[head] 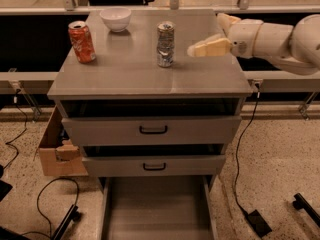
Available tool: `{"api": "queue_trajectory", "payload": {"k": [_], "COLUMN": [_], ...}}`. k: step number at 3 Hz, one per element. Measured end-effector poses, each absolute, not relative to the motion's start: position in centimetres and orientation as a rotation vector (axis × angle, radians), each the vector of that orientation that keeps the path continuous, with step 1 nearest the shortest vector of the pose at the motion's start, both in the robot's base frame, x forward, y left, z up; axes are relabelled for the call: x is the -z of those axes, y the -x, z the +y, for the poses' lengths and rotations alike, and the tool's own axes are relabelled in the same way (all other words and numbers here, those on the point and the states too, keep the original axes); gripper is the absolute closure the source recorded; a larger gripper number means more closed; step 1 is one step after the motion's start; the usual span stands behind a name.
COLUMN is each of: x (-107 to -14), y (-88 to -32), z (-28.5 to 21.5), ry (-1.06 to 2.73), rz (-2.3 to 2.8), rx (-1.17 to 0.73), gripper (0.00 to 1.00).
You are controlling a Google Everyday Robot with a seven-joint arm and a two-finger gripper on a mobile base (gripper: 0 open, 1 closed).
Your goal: Place redbull can into bottom drawer
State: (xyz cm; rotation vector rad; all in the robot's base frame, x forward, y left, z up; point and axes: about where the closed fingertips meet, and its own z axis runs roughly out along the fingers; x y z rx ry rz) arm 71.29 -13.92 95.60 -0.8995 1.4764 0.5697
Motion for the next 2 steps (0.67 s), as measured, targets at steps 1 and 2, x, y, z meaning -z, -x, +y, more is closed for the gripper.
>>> {"api": "queue_trajectory", "payload": {"k": [1,2], "x": [-95.1,-94.6], "y": [-73.9,-75.9], "z": [-11.9,-10.0], "ry": [0.864,0.841], "rz": [1.445,1.428], "rx": [-0.627,-0.668], "gripper": [0.0,0.0]}}
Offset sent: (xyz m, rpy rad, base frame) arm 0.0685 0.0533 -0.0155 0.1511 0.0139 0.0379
